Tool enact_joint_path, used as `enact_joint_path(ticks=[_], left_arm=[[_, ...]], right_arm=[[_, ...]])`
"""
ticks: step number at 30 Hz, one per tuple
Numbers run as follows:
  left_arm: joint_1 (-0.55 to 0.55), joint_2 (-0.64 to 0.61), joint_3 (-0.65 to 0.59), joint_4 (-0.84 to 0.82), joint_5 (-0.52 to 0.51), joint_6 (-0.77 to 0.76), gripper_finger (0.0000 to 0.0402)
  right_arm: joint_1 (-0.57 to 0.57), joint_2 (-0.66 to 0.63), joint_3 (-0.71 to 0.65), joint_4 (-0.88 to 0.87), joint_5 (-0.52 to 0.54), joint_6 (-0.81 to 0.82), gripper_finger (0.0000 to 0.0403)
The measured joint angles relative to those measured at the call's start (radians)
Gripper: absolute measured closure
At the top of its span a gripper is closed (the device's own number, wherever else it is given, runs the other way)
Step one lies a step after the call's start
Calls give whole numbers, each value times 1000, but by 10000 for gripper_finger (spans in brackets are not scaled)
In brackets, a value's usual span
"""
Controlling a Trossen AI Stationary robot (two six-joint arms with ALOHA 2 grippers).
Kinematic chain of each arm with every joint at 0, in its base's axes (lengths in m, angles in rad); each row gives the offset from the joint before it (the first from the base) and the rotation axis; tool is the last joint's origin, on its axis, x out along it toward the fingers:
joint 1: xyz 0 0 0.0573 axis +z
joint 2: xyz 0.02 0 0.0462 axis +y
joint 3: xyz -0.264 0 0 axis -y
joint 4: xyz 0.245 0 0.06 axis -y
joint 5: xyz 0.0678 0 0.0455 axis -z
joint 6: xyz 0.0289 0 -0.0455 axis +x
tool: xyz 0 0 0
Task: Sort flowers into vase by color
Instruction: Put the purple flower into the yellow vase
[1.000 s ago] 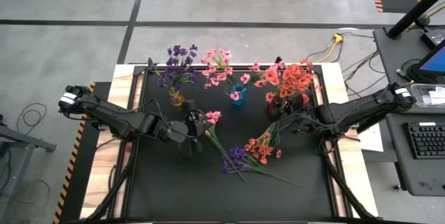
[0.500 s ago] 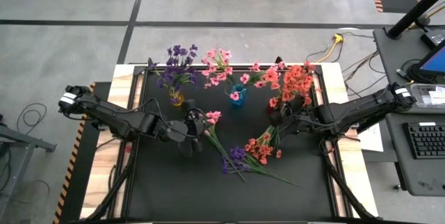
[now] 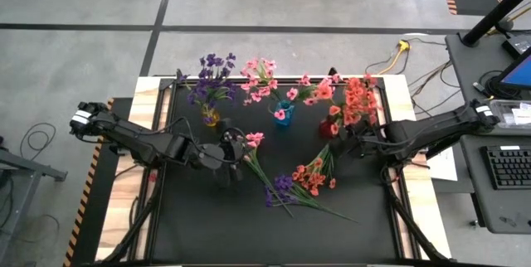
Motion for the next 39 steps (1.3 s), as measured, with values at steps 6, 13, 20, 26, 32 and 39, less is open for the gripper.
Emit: enact_joint_path(ticks=[6,13,20,26,32,39], left_arm=[[-1,0,0,-7,11,-15,326],[-1,4,0,-77,314,-125,326],[-4,83,1,-300,543,-268,326],[-4,219,11,-328,551,-315,326],[-11,322,85,-479,617,-413,326],[-37,350,125,-612,631,-494,326]], right_arm=[[0,-27,3,-65,-127,39,87],[0,-31,3,-150,-297,84,87],[3,-30,3,-157,-392,85,87],[3,-30,1,-159,-408,58,87],[6,-30,1,-174,-513,60,87],[88,-11,1,-163,-562,130,87]])
